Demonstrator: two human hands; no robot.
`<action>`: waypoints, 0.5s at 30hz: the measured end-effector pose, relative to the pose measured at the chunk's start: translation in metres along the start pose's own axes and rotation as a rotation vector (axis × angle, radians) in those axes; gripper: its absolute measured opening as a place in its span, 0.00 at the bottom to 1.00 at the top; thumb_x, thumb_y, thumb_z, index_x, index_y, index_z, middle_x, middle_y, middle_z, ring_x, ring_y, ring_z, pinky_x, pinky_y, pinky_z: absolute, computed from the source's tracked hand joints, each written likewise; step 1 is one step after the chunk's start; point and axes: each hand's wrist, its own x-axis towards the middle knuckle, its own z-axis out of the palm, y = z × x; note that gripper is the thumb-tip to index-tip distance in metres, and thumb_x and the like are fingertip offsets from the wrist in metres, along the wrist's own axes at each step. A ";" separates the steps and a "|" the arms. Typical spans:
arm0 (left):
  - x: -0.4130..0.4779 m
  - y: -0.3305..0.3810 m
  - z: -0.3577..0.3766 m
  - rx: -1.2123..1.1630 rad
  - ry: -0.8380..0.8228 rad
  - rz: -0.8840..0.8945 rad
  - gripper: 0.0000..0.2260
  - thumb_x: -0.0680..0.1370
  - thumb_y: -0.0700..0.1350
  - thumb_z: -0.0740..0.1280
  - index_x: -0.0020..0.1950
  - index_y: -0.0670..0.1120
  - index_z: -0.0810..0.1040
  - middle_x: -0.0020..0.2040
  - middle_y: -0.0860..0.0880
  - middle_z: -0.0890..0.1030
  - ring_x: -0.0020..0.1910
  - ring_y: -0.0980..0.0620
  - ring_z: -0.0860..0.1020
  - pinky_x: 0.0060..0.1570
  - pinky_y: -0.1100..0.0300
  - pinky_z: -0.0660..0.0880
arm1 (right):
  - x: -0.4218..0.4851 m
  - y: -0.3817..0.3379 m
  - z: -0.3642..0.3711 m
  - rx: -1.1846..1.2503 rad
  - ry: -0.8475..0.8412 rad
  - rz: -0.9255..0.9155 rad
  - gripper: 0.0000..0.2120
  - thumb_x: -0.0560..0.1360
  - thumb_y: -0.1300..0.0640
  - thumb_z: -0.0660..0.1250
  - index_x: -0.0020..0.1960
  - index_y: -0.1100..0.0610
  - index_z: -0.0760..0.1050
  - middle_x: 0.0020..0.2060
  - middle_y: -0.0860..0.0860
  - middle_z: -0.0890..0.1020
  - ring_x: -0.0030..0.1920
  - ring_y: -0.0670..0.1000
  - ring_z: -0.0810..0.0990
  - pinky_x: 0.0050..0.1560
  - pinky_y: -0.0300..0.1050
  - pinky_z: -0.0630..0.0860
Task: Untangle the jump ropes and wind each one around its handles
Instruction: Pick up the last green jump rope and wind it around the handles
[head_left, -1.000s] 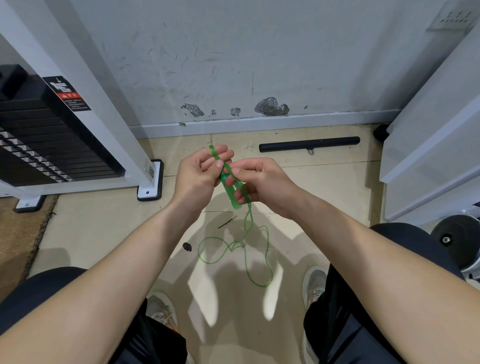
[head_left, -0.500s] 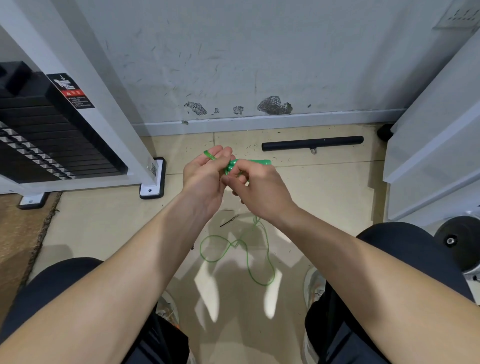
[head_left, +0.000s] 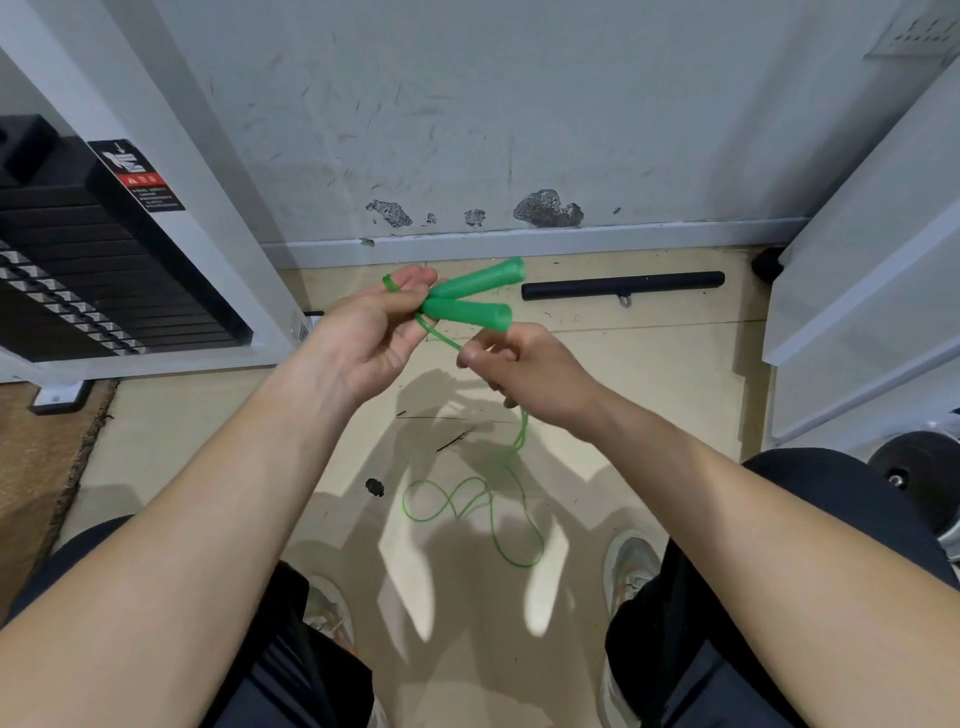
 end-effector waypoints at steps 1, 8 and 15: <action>-0.004 0.003 -0.001 0.021 -0.035 -0.025 0.10 0.81 0.29 0.60 0.58 0.36 0.76 0.46 0.47 0.85 0.41 0.52 0.86 0.44 0.59 0.83 | 0.001 0.001 -0.005 0.037 -0.033 0.017 0.06 0.79 0.54 0.68 0.45 0.54 0.81 0.24 0.40 0.70 0.31 0.44 0.70 0.37 0.44 0.69; -0.024 0.015 -0.009 0.527 -0.309 -0.053 0.14 0.77 0.26 0.63 0.57 0.39 0.78 0.46 0.46 0.86 0.46 0.48 0.86 0.42 0.60 0.82 | -0.002 -0.001 -0.032 0.097 -0.160 0.035 0.08 0.80 0.63 0.67 0.44 0.58 0.82 0.29 0.48 0.74 0.31 0.47 0.67 0.35 0.39 0.65; -0.023 0.010 -0.016 1.174 -0.400 0.222 0.12 0.76 0.29 0.70 0.55 0.43 0.80 0.45 0.50 0.86 0.45 0.52 0.85 0.49 0.63 0.81 | -0.006 -0.005 -0.026 0.089 -0.251 0.089 0.16 0.81 0.57 0.67 0.35 0.50 0.83 0.29 0.46 0.73 0.30 0.47 0.67 0.34 0.38 0.65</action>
